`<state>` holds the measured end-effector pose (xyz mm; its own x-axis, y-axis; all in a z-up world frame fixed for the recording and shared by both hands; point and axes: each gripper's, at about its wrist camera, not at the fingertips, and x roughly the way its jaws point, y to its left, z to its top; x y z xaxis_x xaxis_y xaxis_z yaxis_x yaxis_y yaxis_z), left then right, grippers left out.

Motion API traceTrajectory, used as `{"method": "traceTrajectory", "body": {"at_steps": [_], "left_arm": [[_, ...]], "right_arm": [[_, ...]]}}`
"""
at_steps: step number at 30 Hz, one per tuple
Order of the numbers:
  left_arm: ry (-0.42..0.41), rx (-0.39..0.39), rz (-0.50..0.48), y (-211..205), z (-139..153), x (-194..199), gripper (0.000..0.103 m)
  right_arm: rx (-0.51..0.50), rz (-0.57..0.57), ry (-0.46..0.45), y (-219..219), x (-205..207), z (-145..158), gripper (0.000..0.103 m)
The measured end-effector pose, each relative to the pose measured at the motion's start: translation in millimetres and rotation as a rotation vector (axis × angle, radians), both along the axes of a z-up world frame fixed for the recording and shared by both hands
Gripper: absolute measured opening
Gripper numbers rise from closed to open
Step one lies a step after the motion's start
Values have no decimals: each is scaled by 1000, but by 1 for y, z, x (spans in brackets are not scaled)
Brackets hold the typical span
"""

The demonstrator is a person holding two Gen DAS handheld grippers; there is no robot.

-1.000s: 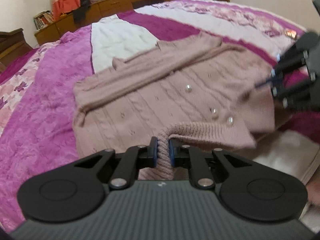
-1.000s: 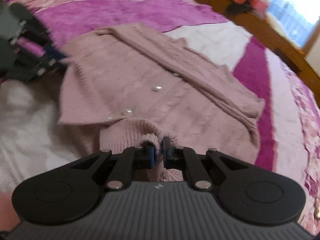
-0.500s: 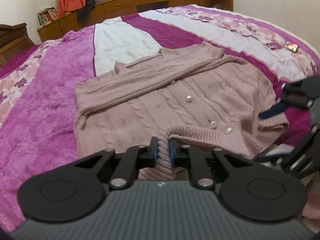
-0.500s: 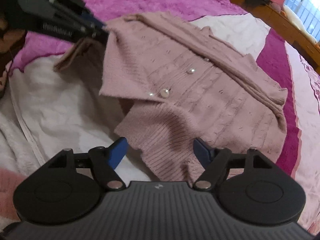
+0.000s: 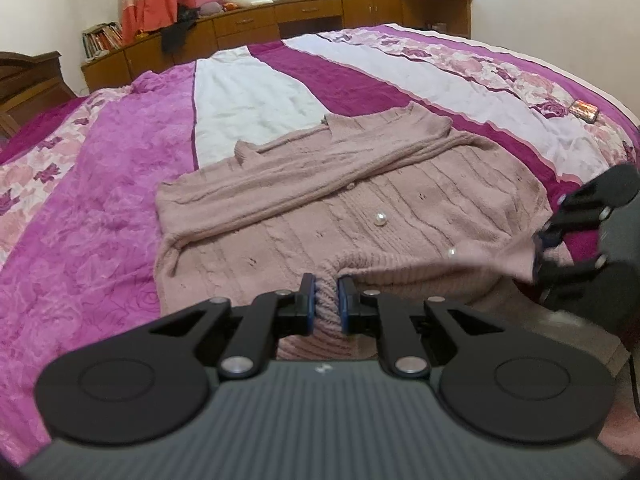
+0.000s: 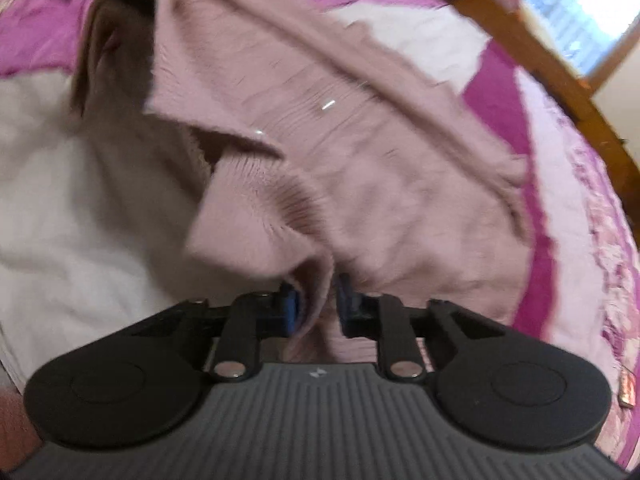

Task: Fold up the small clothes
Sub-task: 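Lift the held hem with both grippers toward the collar and release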

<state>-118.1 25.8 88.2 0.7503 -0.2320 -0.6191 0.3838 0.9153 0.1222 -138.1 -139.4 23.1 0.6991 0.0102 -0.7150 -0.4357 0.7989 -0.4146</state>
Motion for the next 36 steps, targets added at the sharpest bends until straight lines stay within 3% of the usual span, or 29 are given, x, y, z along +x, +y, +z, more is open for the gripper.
{"method": "traceTrajectory", "body": {"at_steps": [7,11,12,13,16,21,27,29,30,31,33,36], "left_arm": [[-76,-3,31,-1,19,21,14],[-126,-28,54,-2,35,46,14],[-143,-31,57,-3,39,53,11],[-162,-30,62,-4,44,60,2],[-201,-14,78,-5,54,83,2],[-122,-13,71,1,49,108,2],[-4,-42,63,8,27,103,4],[36,-61,65,10,21,103,4],[54,-70,65,10,19,104,4],[71,-79,63,11,16,105,4],[106,-92,67,12,11,107,5],[150,-101,77,14,3,110,5]], "right_arm": [[-38,-1,-281,-3,10,47,10],[-43,-14,-390,-3,34,65,6],[-42,-20,-416,-3,43,70,4],[-40,-25,-444,-4,52,75,3],[-31,-35,-486,-2,72,90,3],[99,-23,-352,-20,103,100,3],[253,-33,-134,-51,103,72,8],[280,-43,-75,-58,104,63,17],[291,-50,-55,-62,103,60,32],[300,-57,-47,-63,99,55,54],[321,-61,-41,-70,92,49,72],[317,-40,-5,-73,92,43,75]]}}
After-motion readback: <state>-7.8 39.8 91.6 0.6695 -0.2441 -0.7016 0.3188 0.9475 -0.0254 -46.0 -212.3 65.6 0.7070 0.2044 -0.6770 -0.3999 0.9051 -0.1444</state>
